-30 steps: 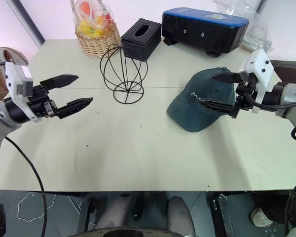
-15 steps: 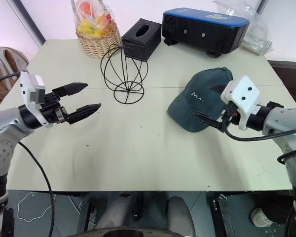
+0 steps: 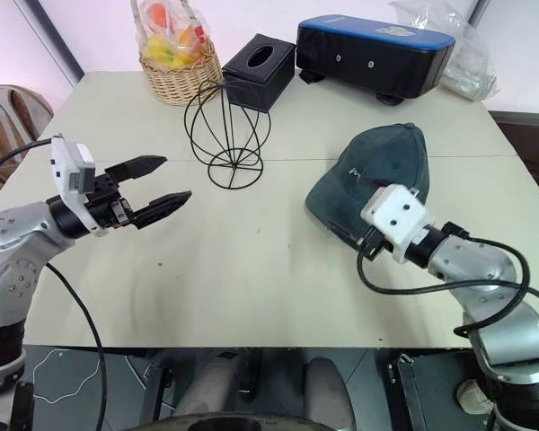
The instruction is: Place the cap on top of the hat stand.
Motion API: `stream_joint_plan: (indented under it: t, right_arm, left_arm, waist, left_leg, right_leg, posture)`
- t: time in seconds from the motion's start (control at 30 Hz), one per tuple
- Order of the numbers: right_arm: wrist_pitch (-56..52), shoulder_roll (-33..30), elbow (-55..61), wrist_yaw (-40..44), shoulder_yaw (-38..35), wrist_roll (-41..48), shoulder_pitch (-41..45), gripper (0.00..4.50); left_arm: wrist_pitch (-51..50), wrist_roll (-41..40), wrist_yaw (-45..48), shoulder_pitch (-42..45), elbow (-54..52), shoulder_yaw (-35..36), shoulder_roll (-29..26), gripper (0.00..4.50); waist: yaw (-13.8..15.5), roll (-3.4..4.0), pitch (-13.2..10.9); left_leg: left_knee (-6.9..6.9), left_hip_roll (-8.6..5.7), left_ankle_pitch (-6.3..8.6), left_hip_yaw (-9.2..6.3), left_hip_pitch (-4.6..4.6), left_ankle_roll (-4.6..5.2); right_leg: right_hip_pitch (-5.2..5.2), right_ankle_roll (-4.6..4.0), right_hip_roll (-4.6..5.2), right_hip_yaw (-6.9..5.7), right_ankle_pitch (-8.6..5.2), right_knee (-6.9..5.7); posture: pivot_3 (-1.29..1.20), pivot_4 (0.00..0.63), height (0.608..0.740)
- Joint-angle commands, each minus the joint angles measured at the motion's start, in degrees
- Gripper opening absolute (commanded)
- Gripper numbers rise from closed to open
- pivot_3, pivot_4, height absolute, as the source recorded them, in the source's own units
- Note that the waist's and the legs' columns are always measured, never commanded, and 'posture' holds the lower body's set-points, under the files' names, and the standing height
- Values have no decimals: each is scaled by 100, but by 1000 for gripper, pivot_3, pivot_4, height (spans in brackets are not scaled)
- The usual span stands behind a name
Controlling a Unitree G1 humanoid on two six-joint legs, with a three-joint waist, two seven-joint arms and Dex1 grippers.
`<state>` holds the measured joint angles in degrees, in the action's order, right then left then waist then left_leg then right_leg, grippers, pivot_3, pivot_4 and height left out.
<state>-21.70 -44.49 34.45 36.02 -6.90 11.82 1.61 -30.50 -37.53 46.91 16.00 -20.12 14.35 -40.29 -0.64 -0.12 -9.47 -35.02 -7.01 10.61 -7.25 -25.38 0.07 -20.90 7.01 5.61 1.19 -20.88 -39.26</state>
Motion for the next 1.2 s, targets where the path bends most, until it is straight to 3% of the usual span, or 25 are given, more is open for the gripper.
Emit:
stream_joint_plan:
  t: [0.03,0.4,0.73,1.2]
  right_arm:
    - [518,12,-67,96,158,-289,-198,4500]
    - [1585,583,-1220,-385,1029,-1442,-98,4500]
    - [2283,1147,-2202,-1371,1161,-2458,273,4500]
    - [3078,917,-2267,-1971,1160,-3660,-64,4500]
  left_arm:
    - [123,12,-52,-5,-157,171,-75,4459]
    - [37,-7,-175,-126,-359,239,-180,4459]
    - [-76,-107,-268,-184,-524,360,-371,4459]
    - [-127,-145,-280,-202,-568,419,-459,4459]
  waist:
    - [1,-1,1]
    - [-4,-1,1]
    - [-3,-1,1]
    - [-5,-1,1]
  left_leg:
    - [0,0,0,0,1,0]
    - [1,0,-6,-3,4,-10]
    - [1,-1,-19,-3,6,-31]
    - [2,-2,-20,-2,6,-34]
  right_leg:
    - [0,0,0,0,0,0]
    - [1,0,-3,-1,0,0]
    - [0,0,-4,0,0,-3]
    - [-4,0,-5,1,0,-8]
  posture:
    - [0,150,740]
    - [0,150,740]
    - [0,150,740]
    - [0,150,740]
